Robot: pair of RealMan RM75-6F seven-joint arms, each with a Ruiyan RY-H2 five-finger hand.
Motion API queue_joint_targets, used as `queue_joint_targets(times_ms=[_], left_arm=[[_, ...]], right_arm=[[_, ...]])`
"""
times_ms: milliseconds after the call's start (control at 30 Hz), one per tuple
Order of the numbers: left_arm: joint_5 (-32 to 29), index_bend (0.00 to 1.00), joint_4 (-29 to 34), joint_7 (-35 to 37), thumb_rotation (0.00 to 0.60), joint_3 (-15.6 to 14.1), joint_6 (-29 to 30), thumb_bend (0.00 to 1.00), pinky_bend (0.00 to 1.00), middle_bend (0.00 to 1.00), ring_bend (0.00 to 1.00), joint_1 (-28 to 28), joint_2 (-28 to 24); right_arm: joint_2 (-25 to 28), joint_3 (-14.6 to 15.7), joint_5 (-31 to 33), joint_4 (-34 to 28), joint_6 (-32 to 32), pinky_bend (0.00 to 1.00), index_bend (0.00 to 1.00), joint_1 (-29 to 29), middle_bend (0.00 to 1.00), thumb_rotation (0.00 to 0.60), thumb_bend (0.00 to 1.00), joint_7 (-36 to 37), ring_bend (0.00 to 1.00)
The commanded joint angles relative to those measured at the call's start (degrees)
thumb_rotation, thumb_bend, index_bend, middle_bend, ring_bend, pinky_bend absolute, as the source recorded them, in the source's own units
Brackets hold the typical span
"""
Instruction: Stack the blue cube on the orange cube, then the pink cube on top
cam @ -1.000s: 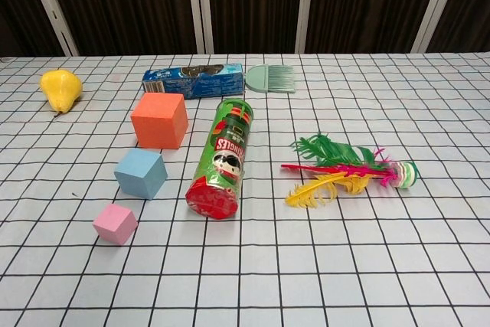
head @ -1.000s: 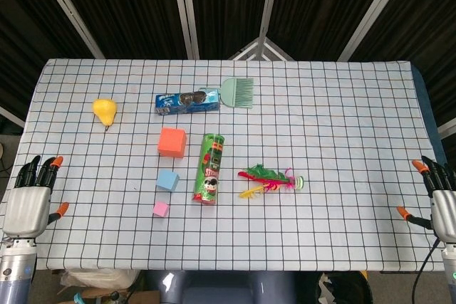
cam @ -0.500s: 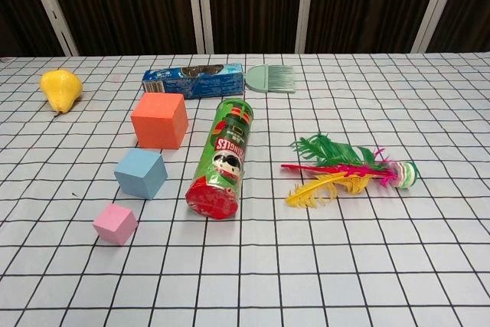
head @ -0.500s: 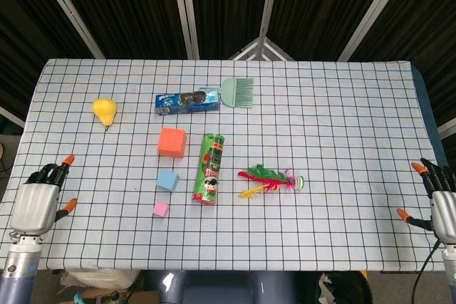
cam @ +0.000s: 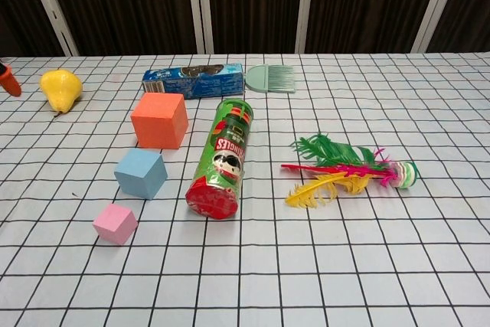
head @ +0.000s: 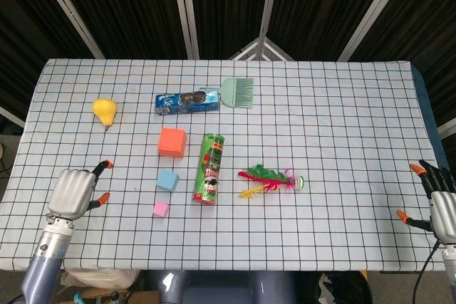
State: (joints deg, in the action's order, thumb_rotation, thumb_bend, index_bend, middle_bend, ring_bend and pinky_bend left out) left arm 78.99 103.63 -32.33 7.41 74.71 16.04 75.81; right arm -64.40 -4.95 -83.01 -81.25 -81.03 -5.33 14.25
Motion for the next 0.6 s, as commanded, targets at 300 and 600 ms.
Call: queue_joint_targets(times_ms=[300, 600], left_arm=[[-15.8, 0.32, 2.8, -17.5, 0.6, 3.9, -7.7, 0.21, 0.89, 0.91, 0.77, 10.0, 6.9], [-22.8, 0.32, 0.9, -22.7, 0.6, 5.4, -9.2, 0.21, 0.89, 0.91, 0.77, 15.5, 10.1]], right_arm=[[0.7, 0.0, 0.8, -0.4, 1.0, 0.06, 0.14, 0.0, 0.09, 0.6, 0.11, 0.5, 0.1], [1.3, 0.1, 1.7, -1.1, 2.2, 0.06, 0.14, 0.0, 0.09, 0.6, 0.11, 0.0, 0.1]])
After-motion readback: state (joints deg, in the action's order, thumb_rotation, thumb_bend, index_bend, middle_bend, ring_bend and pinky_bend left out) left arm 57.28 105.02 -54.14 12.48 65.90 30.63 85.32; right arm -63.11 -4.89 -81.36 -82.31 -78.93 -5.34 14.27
